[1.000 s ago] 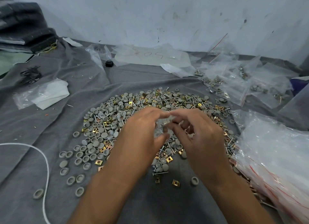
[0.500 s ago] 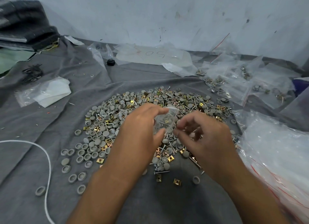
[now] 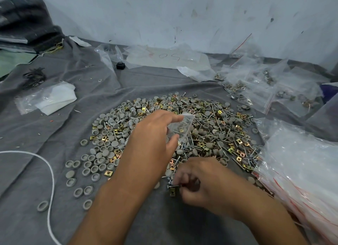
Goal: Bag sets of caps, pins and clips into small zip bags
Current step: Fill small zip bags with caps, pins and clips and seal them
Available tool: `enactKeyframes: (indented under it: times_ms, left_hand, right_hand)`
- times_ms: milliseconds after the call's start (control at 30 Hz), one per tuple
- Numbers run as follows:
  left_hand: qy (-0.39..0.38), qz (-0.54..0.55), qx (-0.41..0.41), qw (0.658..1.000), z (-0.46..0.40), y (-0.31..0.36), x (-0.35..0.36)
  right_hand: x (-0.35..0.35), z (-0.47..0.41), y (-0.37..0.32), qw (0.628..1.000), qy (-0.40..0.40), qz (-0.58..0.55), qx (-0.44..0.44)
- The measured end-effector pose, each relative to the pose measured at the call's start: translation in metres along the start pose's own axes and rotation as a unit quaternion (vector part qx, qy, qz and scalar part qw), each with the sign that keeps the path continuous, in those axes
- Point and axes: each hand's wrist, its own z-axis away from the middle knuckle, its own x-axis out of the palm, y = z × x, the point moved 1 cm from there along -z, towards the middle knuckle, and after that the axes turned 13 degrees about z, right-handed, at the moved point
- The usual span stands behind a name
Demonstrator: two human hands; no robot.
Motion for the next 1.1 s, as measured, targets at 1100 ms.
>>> enactKeyframes:
  times_ms: [1100]
  left_hand:
    - [-0.035,0.003,-0.006,0.999,0.002,0.005,-0.001]
  right_hand:
    - [-0.023,-0.008,-0.003,0.883,0.459,-0.093,0.008]
